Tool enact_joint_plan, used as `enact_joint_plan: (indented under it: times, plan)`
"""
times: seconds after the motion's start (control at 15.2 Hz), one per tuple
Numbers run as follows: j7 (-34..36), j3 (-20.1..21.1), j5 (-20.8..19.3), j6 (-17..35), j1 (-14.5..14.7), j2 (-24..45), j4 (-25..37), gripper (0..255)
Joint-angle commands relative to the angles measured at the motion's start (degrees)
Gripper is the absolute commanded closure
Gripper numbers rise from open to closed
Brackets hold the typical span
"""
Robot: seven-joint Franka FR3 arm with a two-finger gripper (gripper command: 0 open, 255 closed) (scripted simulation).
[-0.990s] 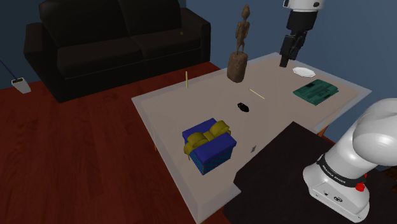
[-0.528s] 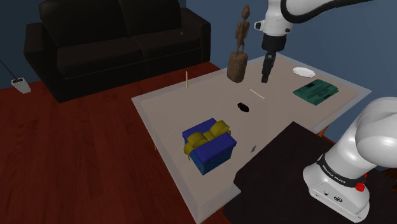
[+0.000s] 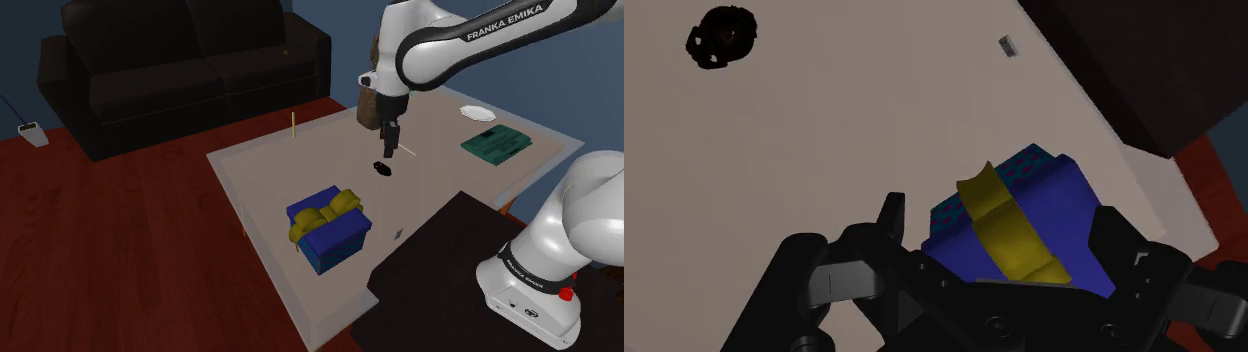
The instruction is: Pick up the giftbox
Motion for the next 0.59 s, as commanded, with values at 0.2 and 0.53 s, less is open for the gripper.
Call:
enact_joint_plan:
  times: [0.2,0.53]
  plan:
    - [-7.4,1.7,-0.7,8.4,3.2,8.2,0.3,0]
    - [-13.9,3.9,-2.3,16.4,5.9,16.2,0.8,0]
